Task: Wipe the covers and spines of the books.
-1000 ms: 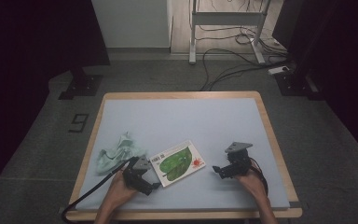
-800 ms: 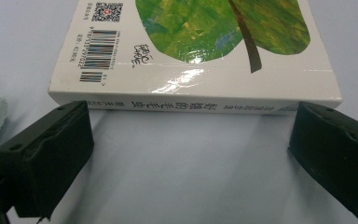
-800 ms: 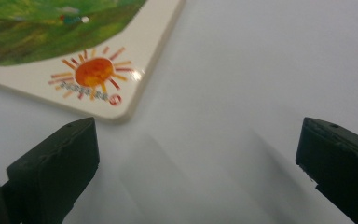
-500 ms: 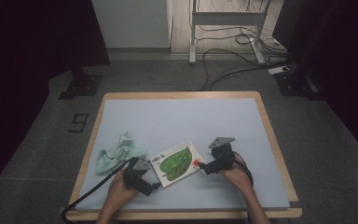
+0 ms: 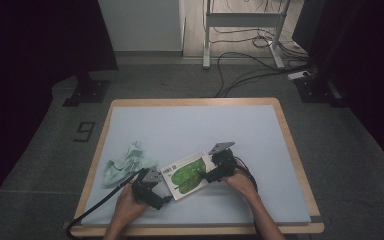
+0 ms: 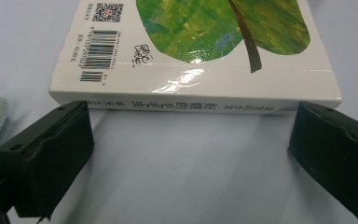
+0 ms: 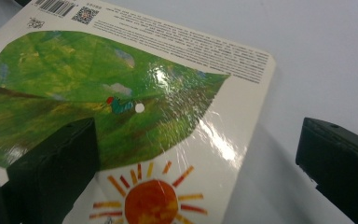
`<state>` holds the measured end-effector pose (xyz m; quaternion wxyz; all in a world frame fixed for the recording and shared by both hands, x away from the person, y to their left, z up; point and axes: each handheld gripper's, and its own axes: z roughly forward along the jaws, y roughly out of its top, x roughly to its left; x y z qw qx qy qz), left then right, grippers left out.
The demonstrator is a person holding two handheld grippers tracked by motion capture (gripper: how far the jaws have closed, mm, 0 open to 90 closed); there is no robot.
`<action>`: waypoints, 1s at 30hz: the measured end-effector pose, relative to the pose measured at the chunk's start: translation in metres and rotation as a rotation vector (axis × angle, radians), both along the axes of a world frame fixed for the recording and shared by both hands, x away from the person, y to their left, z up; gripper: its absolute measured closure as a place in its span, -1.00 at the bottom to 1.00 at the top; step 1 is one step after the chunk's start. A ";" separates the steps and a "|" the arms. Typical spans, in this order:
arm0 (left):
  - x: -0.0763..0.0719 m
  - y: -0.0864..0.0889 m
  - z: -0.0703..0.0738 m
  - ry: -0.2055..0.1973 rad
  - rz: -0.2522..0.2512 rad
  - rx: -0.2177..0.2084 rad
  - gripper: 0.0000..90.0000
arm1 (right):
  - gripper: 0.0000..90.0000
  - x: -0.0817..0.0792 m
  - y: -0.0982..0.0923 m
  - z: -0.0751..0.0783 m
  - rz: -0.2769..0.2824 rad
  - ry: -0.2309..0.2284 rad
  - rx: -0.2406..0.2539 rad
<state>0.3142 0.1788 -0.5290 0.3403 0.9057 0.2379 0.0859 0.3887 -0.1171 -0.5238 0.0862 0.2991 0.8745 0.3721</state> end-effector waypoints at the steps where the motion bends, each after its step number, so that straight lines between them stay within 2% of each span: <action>1: 0.000 0.000 0.000 0.000 0.000 -0.001 -1.00 | -1.00 0.001 0.002 -0.001 0.002 0.005 0.007; 9: 0.000 0.000 0.000 0.000 0.001 -0.001 -1.00 | -1.00 0.008 0.014 -0.004 0.027 0.045 0.038; 14: 0.000 0.000 0.000 0.001 0.001 -0.002 -1.00 | -1.00 0.008 0.017 -0.003 0.003 0.055 0.044; 18: 0.000 0.000 0.000 0.001 0.001 -0.002 -1.00 | -1.00 0.008 0.019 0.000 -0.011 0.067 0.048; 30: 0.000 0.000 0.000 0.002 0.002 -0.004 -1.00 | -1.00 0.007 0.015 0.013 -0.021 0.092 0.107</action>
